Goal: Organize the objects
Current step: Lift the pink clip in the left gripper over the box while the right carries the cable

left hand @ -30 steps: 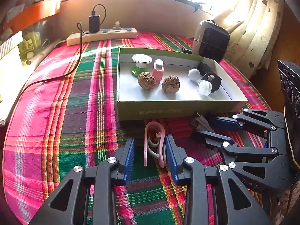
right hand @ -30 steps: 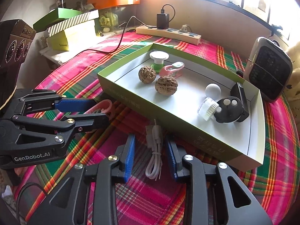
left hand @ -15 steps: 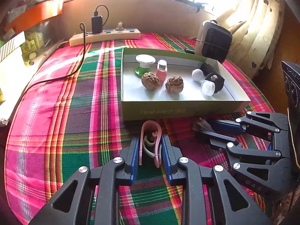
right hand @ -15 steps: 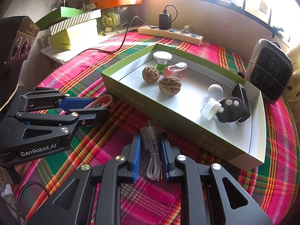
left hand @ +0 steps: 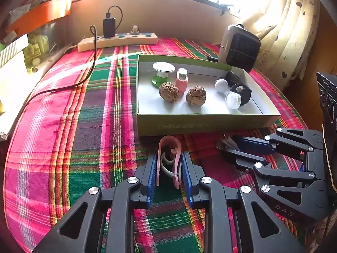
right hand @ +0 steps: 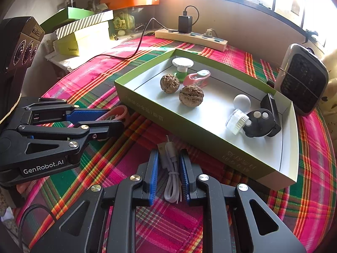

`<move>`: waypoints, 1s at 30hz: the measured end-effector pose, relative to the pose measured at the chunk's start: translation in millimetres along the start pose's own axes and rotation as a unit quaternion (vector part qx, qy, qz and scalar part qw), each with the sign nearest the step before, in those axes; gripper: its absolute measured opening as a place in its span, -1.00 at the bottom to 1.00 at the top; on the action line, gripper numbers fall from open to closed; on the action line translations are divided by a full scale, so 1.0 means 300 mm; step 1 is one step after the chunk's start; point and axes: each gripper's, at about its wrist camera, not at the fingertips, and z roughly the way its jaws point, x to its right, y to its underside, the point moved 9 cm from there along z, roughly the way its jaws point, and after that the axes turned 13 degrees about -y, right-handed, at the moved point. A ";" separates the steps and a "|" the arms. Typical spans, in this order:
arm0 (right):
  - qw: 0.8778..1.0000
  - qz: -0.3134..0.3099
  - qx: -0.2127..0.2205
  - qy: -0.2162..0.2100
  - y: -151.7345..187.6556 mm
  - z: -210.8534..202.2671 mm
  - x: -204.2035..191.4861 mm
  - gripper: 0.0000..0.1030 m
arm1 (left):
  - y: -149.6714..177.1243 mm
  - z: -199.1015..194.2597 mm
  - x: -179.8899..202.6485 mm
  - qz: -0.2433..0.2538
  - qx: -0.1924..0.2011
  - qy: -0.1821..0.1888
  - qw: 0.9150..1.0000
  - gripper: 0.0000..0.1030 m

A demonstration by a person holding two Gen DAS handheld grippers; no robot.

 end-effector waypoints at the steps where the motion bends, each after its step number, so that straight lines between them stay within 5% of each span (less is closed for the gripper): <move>1: 1.000 0.002 0.000 -0.002 0.000 0.000 0.000 -0.60 | 0.000 0.000 -0.001 0.000 0.000 -0.001 1.000 -0.58; 30: 0.999 0.031 0.029 -0.034 -0.028 -0.084 -0.007 -0.60 | -0.084 -0.097 0.019 0.013 0.030 0.008 0.999 -0.59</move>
